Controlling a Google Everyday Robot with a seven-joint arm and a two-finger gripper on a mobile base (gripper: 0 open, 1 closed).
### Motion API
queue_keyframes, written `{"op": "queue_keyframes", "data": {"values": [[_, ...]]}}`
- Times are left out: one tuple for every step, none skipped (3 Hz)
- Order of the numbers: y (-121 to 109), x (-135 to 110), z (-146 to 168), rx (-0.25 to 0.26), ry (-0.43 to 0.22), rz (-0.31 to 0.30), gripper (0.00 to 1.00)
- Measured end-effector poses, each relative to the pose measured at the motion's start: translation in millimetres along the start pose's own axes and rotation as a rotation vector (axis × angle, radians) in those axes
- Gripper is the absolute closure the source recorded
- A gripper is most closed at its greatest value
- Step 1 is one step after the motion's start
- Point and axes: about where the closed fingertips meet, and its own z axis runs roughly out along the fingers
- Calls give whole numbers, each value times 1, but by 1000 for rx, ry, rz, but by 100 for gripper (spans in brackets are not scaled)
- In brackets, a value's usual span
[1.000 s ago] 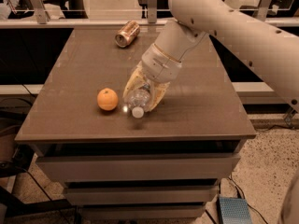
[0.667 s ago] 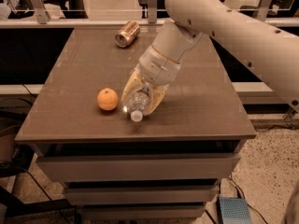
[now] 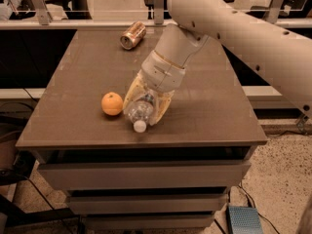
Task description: Move water bottle near orange
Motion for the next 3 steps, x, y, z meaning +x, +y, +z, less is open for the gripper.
{"op": "queue_keyframes", "data": {"values": [[-1,-4,1,-5,-7,-2,0],[-1,-5,1,-5,-7,-2,0],[3,-5,-18,25,56,16,0]]}}
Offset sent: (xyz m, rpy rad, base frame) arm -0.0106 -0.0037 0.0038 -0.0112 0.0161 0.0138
